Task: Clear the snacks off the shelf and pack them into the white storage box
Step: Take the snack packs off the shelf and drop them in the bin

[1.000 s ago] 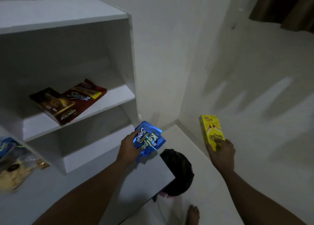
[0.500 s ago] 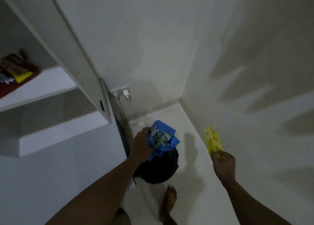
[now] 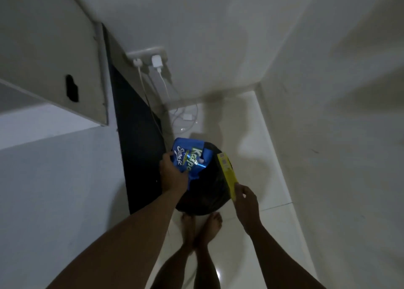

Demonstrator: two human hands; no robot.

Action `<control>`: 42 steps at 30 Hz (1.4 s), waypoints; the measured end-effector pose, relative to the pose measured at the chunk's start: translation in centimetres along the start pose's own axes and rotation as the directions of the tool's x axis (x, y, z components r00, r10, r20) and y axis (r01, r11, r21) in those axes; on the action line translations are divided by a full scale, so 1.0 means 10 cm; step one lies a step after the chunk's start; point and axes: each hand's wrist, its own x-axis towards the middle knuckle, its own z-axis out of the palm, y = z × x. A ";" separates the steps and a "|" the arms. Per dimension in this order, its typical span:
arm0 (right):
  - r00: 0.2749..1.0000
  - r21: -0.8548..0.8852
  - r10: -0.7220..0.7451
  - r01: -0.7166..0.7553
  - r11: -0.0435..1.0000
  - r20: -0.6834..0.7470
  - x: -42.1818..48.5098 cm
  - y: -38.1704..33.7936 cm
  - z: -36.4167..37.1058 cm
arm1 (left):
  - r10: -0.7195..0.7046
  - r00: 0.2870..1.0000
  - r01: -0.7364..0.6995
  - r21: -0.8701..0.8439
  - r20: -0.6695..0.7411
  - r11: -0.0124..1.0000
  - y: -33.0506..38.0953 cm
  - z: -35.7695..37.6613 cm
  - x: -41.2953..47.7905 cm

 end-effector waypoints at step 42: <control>0.993 -0.285 -0.069 0.094 0.954 0.097 0.61 -0.16 0.52 | 0.005 0.933 -0.174 0.437 0.361 0.882 -0.37 0.49 0.21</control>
